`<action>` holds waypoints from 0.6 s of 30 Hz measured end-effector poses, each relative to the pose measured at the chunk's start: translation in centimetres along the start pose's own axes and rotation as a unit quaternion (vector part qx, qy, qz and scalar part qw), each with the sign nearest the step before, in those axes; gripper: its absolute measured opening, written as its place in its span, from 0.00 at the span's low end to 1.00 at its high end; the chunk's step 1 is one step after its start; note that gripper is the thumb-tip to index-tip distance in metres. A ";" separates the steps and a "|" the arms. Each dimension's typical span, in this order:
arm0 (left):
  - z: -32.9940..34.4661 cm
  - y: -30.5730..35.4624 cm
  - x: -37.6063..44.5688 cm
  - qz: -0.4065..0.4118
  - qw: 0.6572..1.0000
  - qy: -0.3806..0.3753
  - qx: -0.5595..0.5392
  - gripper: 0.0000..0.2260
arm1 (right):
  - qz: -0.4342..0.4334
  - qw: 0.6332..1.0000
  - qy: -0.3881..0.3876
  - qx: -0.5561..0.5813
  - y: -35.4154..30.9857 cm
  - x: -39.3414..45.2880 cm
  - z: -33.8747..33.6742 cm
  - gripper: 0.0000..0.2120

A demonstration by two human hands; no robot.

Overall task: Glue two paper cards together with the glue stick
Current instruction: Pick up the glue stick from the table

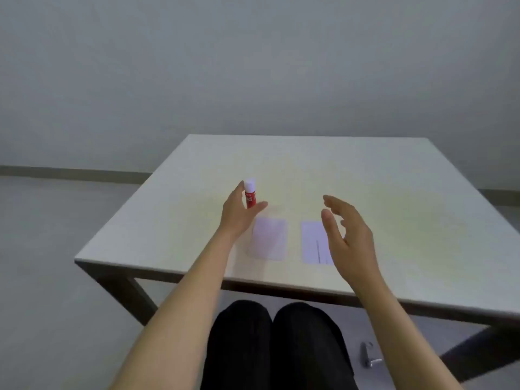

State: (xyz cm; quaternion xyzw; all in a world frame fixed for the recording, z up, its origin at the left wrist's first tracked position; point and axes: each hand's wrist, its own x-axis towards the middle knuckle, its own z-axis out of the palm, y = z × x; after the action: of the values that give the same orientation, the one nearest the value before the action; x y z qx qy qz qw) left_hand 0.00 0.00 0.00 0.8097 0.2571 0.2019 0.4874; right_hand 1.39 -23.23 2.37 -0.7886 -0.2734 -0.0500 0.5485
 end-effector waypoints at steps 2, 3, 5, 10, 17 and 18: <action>0.7 0.8 0.5 0.017 0.999 0.035 -0.003 0.13 | -0.002 1.000 0.003 -0.018 0.2 -1.0 -1.3 0.25; 1.1 1.0 0.8 0.012 0.998 0.054 -0.002 0.10 | -0.004 1.000 0.006 -0.029 0.8 -1.6 -1.9 0.25; 1.8 0.9 0.9 -0.013 0.996 0.089 0.001 0.05 | 0.005 0.999 0.009 -0.036 2.1 -2.9 -2.9 0.25; 1.7 -0.4 0.1 -0.036 0.991 0.126 0.030 0.05 | 0.027 0.999 0.007 -0.036 3.0 -4.0 -3.3 0.21; 0.7 1.1 -1.1 0.124 0.985 0.072 0.098 0.11 | 0.089 0.994 -0.063 0.011 2.0 0.5 -0.7 0.15; 0.6 1.5 -1.3 0.148 0.979 0.058 0.124 0.12 | 0.120 0.989 -0.079 0.024 1.8 1.7 -0.3 0.16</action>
State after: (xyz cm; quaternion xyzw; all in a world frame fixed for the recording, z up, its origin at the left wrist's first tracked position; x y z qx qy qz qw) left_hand -0.33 -1.85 0.98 0.8799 0.1853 0.2854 0.3316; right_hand 3.78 -23.26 1.61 -0.8037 -0.2208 0.0850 0.5460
